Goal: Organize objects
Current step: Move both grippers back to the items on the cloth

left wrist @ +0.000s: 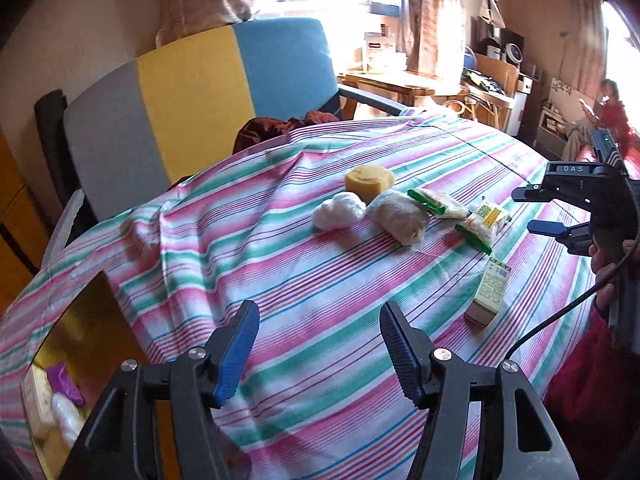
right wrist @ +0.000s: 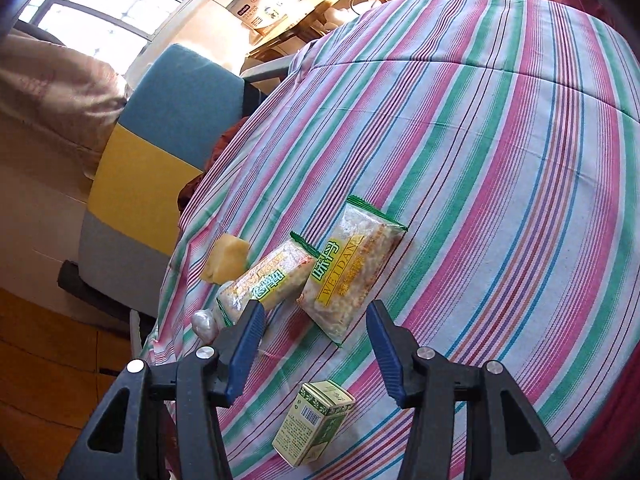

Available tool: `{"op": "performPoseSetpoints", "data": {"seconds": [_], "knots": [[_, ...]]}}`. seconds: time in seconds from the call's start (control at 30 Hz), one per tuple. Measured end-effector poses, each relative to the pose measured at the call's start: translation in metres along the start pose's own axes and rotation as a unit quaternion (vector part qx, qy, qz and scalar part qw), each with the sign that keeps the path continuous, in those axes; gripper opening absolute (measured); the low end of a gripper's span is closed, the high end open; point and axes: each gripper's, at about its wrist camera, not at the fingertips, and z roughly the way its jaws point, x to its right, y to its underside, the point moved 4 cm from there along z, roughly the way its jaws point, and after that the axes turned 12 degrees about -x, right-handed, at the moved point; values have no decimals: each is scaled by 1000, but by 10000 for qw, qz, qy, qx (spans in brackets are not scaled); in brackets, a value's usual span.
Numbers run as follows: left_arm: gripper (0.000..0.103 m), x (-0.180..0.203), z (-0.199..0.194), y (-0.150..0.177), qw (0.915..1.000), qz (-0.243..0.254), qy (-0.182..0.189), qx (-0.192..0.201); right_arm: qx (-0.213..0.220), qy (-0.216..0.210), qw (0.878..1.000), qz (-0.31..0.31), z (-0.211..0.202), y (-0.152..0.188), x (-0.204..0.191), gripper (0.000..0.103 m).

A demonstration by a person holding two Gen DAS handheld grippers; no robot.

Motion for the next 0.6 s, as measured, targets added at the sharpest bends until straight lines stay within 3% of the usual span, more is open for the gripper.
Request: {"op": "performPoseSetpoints", "data": {"seconds": [0.27, 0.33, 0.6], "knots": [[72, 53, 25, -53, 9938, 1078, 256, 137, 179, -393, 9984, 367, -12, -4, 13, 54], [78, 69, 34, -67, 9893, 1418, 297, 137, 168, -498, 9976, 454, -13, -5, 16, 54], [84, 120, 75, -112, 9661, 2576, 173, 0, 113, -841, 9951, 515, -13, -7, 15, 56]]}}
